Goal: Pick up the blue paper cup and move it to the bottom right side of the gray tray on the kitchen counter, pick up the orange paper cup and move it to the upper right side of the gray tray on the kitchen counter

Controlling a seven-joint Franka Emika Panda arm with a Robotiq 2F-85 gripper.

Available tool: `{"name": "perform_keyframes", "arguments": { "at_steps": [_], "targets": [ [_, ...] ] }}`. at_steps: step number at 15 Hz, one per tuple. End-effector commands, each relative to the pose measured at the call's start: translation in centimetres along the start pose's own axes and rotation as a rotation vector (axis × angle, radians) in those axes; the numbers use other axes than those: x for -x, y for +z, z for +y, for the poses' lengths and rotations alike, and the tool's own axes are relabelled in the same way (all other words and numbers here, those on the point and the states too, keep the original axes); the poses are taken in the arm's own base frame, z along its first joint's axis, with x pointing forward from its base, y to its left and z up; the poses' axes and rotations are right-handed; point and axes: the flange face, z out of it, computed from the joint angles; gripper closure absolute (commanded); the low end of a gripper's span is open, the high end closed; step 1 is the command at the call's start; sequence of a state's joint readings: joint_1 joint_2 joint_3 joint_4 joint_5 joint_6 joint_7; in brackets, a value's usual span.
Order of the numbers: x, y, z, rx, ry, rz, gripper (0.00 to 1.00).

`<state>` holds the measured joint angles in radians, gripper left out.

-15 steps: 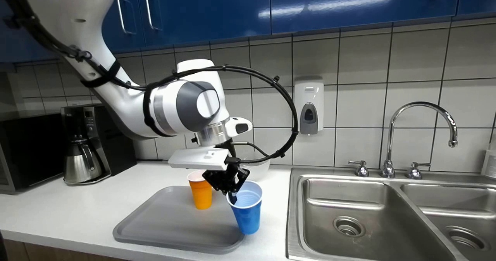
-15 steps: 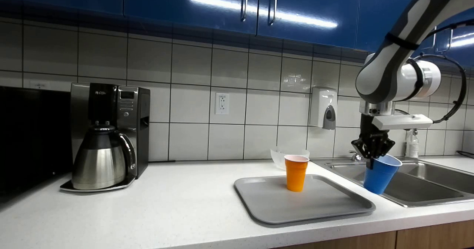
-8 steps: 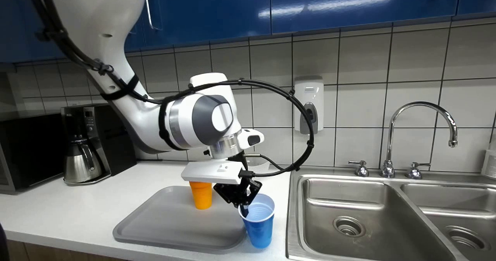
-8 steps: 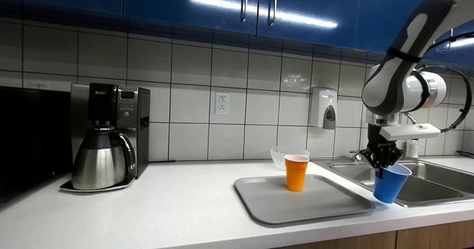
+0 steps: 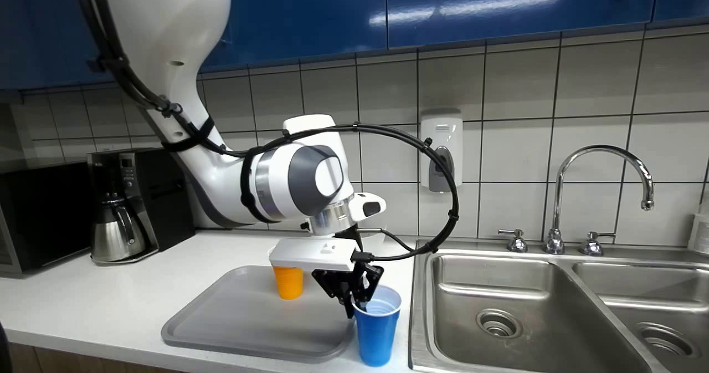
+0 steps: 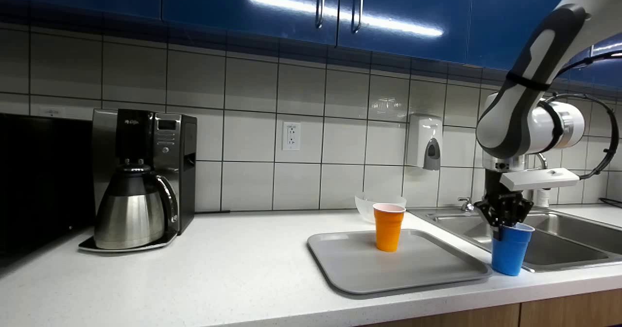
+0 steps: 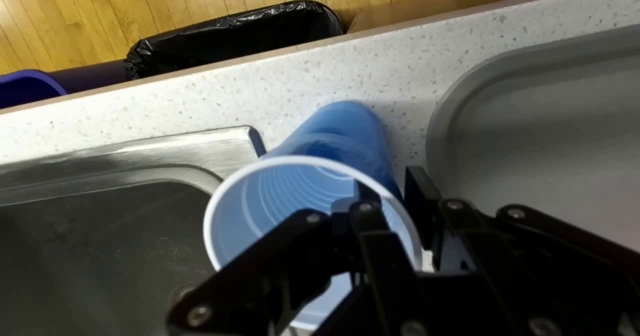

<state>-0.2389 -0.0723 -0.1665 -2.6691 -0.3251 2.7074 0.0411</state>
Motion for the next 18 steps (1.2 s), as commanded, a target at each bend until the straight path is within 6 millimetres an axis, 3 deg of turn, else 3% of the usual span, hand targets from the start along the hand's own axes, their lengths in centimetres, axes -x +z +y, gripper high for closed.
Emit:
{"name": "perform_keyframes", "arguments": {
  "at_steps": [1,7,18],
  "targets": [
    [-0.5,0.1,0.5,0.023,0.012,0.01,0.46],
    [-0.7,-0.7,0.5,0.029,0.015,0.026,0.02],
    [-1.2,-3.9,0.7,0.036,0.016,0.086,0.0]
  ]
}}
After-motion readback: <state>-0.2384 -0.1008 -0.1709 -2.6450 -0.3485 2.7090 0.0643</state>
